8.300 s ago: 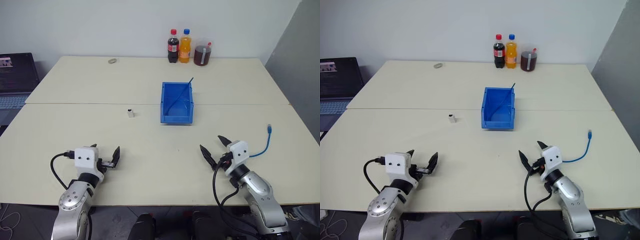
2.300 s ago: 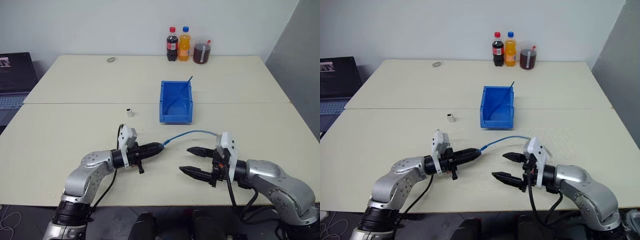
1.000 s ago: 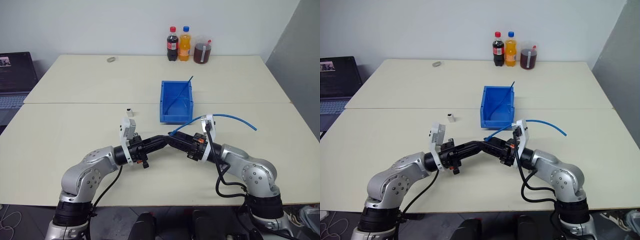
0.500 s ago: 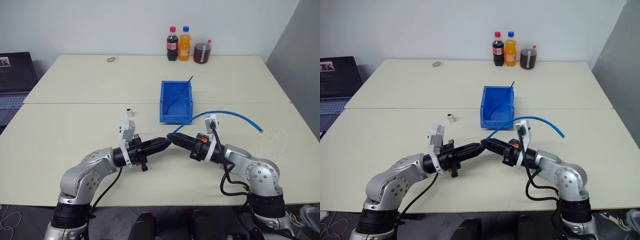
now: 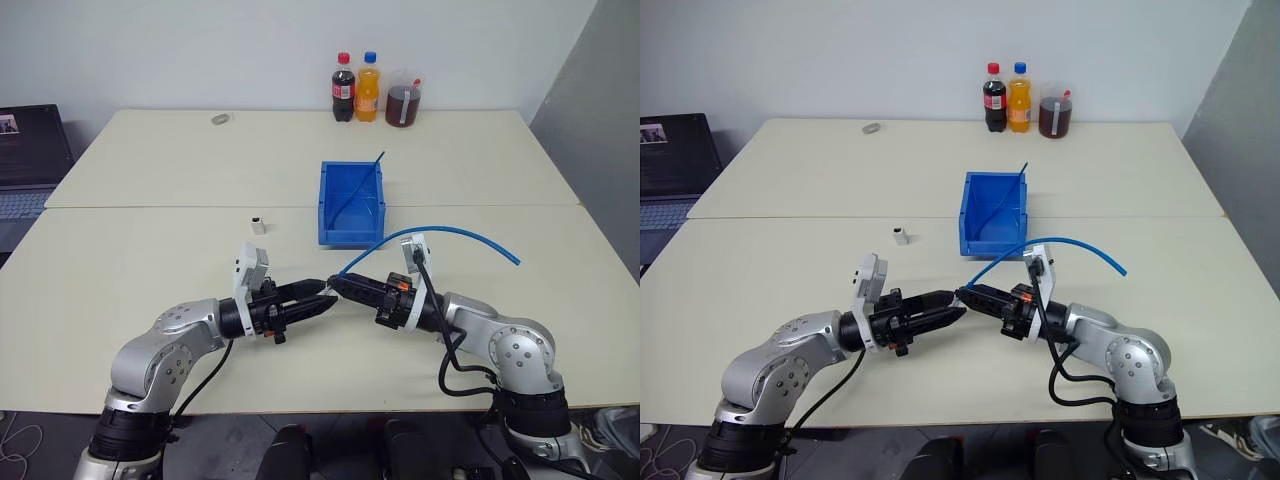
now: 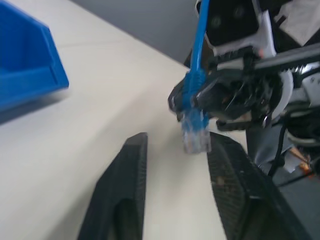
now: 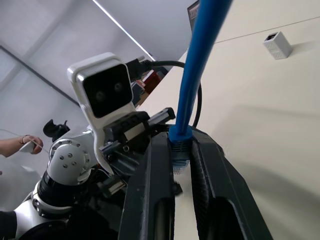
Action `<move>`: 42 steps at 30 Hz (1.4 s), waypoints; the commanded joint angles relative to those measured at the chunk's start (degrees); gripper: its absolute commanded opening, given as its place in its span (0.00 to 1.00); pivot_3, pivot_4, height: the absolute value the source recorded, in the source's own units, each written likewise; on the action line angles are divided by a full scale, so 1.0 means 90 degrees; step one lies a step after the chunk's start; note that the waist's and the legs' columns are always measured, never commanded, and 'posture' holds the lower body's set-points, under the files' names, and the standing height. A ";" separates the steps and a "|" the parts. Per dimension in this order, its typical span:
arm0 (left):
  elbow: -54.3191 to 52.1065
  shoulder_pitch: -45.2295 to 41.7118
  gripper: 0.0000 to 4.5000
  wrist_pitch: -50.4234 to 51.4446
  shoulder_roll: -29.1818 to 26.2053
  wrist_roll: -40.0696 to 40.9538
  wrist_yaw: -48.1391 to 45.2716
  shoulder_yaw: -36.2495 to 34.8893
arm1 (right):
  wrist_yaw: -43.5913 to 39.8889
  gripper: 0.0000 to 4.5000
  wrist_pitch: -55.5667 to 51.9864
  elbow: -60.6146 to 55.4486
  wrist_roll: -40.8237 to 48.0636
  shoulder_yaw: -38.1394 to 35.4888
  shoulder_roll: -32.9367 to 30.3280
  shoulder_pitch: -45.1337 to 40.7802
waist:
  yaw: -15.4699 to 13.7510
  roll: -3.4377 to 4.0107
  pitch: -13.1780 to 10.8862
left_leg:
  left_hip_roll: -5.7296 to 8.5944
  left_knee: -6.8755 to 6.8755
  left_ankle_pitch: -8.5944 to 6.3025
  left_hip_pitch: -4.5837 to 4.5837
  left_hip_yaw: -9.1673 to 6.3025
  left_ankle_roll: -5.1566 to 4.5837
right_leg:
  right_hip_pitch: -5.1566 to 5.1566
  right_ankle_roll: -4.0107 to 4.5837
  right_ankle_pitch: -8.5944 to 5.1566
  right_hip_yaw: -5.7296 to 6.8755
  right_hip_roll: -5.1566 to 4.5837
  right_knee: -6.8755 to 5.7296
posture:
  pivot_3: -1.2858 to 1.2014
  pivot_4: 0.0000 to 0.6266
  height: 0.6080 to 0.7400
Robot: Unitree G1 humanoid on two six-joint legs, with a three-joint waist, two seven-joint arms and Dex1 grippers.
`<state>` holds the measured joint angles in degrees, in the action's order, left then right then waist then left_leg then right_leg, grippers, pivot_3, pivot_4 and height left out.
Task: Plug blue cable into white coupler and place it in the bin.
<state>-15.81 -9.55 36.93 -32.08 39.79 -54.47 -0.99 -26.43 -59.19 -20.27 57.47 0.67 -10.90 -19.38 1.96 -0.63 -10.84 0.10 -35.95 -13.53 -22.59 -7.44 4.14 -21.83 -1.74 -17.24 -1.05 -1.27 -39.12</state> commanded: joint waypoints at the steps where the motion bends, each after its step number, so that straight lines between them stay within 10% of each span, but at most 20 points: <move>1: -0.0178 0.0178 0.63 -0.0286 -0.0124 -0.0159 -0.0007 -0.0140 | -0.0147 0.04 0.0219 -0.0276 0.0059 0.0018 -0.0025 -0.0063 | -0.0006 0.0000 0.0000 | 0.0000 0.0000 0.0000 -0.0003 -0.0002 0.0000 | -0.0001 0.0000 0.0000 0.0002 0.0000 0.0000 | 0.52 0.24 1.00; 9: -0.0279 0.0952 1.00 -0.1137 -0.0453 -0.0984 0.0286 -0.0466 | -0.0559 0.03 0.0727 -0.0402 -0.0659 0.0258 -0.0692 -0.0083 | -0.0010 0.0001 0.0000 | 0.0000 0.0000 0.0000 -0.0005 0.0000 0.0000 | -0.0003 0.0000 0.0000 0.0001 -0.0002 0.0004 | 0.52 0.24 1.00; 23: 0.1172 0.0000 1.00 -0.1605 0.0936 -0.3112 0.3969 -0.0891 | -0.1198 0.03 0.1755 -0.0368 -0.1883 0.0756 -0.1326 -0.0097 | -0.0040 -0.0013 0.0007 | 0.0010 -0.0008 0.0000 -0.0024 -0.0009 0.0000 | -0.0014 -0.0010 0.0005 0.0009 -0.0008 0.0004 | 0.52 0.24 1.00; 42: 0.2991 -0.2215 1.00 -0.0939 0.1223 -0.3444 0.4624 -0.0611 | -0.1183 0.03 0.1777 -0.0452 -0.1988 0.0670 -0.1283 -0.0109 | -0.0018 -0.0023 0.0010 | 0.0014 -0.0010 0.0002 -0.0027 -0.0008 0.0004 | -0.0018 -0.0010 0.0007 0.0010 -0.0011 0.0001 | 0.52 0.24 1.00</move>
<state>10.77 -27.38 28.71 -20.98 9.57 -13.12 -6.49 -37.14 -44.20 -22.12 39.36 7.92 -22.60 -19.72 1.79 -0.83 -10.75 0.22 -36.05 -13.51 -22.84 -7.51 4.18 -21.99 -1.84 -17.17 -0.96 -1.37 -39.11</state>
